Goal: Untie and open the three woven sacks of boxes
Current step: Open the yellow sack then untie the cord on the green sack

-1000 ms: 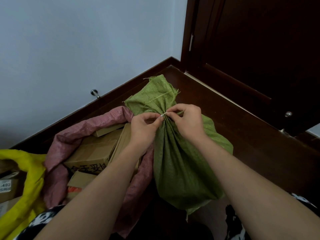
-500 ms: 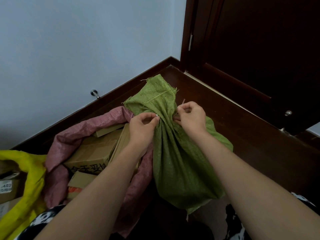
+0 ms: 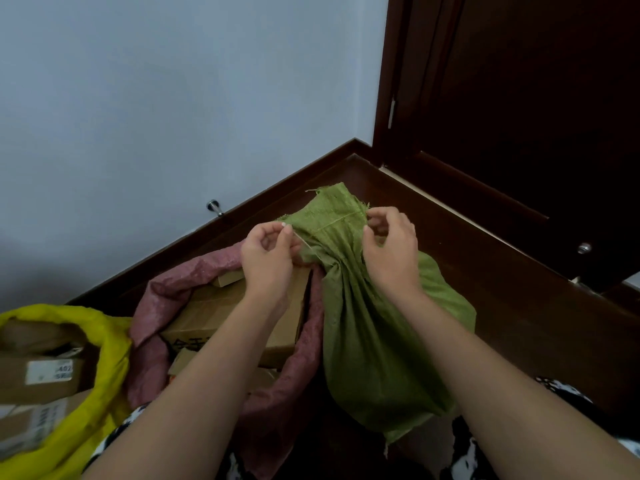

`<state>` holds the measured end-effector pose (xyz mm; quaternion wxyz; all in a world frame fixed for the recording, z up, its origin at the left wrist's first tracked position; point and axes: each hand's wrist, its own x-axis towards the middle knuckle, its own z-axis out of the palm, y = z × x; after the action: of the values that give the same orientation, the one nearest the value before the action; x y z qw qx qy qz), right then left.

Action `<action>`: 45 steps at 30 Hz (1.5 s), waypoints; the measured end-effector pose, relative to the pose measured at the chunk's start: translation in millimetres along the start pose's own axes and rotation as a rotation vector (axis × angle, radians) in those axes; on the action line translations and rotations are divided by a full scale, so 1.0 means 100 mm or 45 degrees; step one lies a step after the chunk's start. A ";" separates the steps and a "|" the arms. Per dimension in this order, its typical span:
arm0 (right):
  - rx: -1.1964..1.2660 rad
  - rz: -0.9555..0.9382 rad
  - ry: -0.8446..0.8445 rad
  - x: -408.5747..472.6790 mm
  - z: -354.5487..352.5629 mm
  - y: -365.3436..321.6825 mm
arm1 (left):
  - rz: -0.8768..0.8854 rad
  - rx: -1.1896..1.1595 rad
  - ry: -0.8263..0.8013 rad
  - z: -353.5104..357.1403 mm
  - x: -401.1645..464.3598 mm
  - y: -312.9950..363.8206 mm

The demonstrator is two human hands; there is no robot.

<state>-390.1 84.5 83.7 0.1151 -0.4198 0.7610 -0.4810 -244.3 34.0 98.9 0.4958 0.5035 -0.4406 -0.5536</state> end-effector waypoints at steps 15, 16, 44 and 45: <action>0.518 0.019 -0.221 -0.15 -0.48 -1.26 | 0.241 -0.126 0.093 -0.53 -0.47 1.36; 0.564 0.035 -0.240 -0.16 -0.51 -1.36 | 0.261 -0.121 0.095 -0.58 -0.51 1.45; 0.832 -0.276 -0.643 -1.68 0.17 -4.40 | 0.821 -0.020 1.003 -3.27 -1.58 3.52; 0.824 -0.286 -0.655 -1.75 0.26 -4.48 | 0.824 -0.029 1.055 -3.39 -1.59 3.54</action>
<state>-29.2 116.6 401.7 0.3739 -0.5485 0.4669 -0.5843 130.3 153.1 432.5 0.7796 0.5129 -0.3345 -0.1313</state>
